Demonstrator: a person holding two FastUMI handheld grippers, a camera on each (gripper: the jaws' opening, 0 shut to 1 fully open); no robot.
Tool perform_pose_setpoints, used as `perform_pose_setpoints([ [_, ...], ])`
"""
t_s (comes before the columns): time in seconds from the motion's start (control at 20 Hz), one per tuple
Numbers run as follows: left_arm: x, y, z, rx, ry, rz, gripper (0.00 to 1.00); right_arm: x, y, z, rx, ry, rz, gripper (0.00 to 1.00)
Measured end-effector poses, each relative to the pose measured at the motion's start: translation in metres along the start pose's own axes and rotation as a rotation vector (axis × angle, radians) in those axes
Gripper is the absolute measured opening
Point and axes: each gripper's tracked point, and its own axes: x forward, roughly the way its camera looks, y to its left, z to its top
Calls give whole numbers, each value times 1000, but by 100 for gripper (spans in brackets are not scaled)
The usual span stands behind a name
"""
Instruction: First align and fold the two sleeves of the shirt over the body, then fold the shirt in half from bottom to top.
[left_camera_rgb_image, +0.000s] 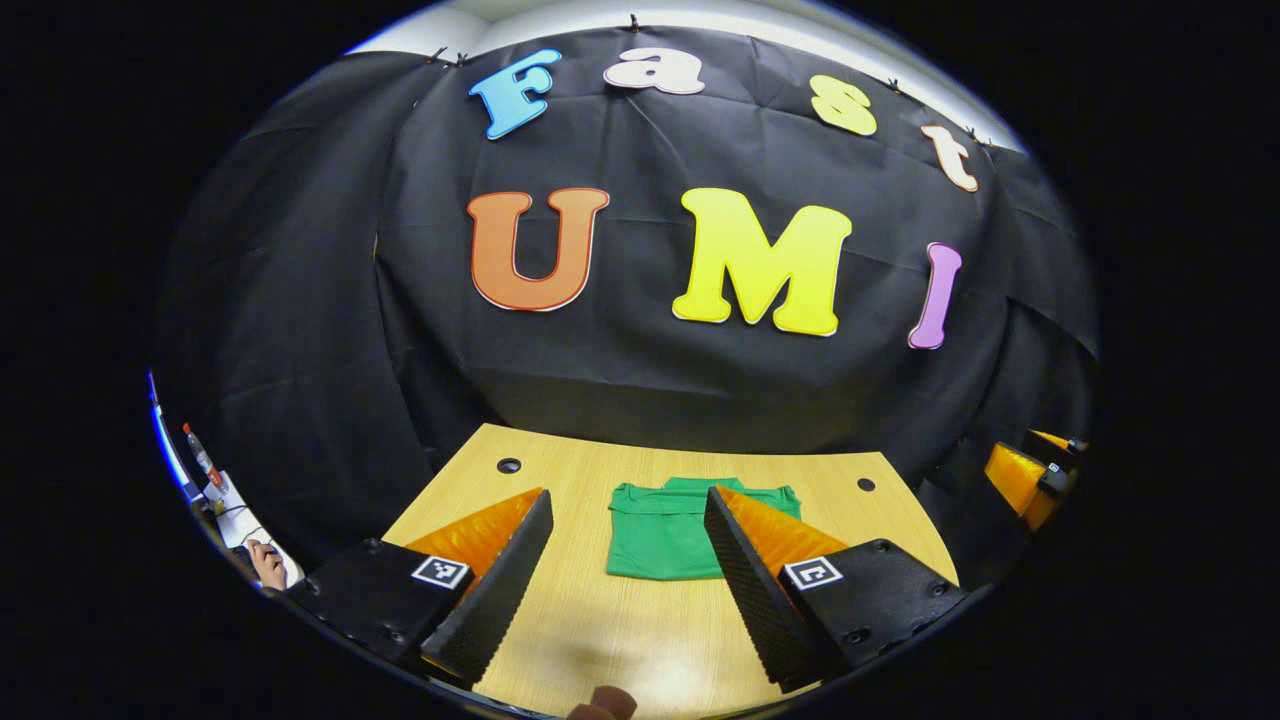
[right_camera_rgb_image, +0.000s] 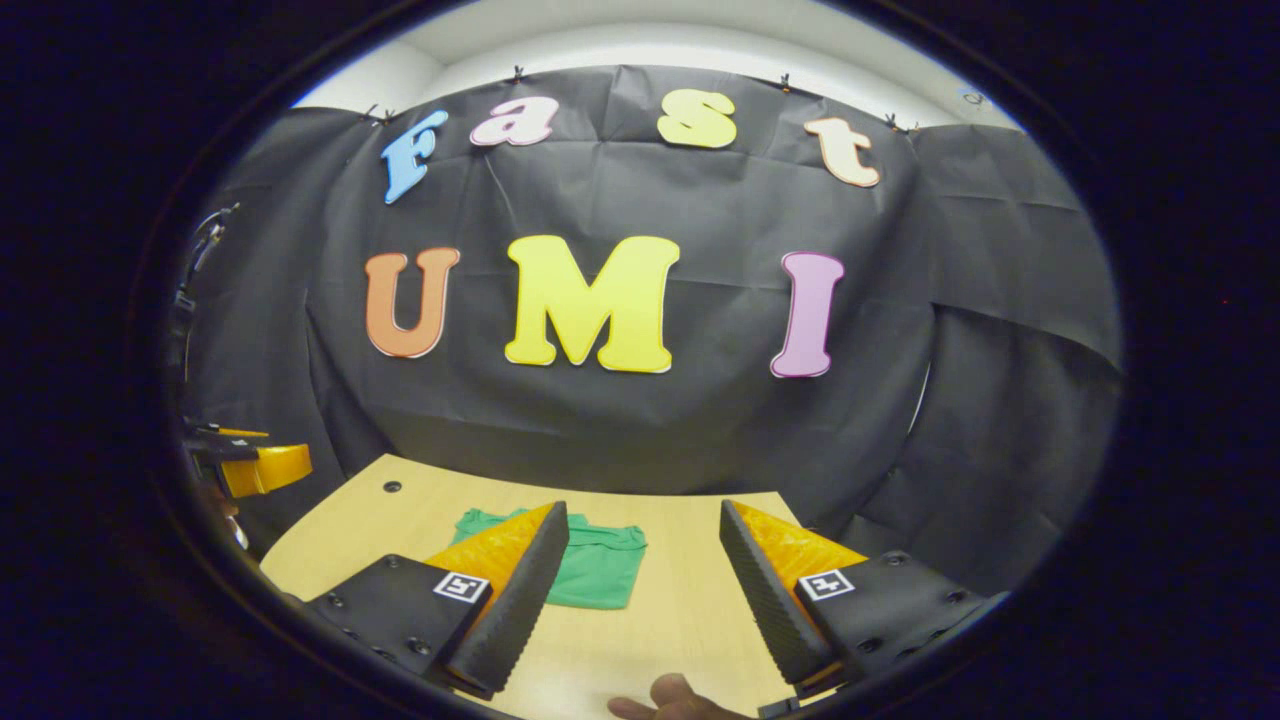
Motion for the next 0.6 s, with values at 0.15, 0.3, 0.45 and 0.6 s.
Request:
perform_pose_setpoints([
  [0.15,-12,0,5,-24,-34,2,99,-17,3,-10,-4,6,3,94],
  [0.3,-21,-8,4,-47,-51,-12,99,-20,11,-20,6,29,20,94],
  [0.45,-23,-16,-2,-38,-48,-22,98,-18,20,-33,8,74,50,96],
  [0.6,-21,-18,-4,-41,-51,-30,98,-16,17,-36,4,89,43,94],
])
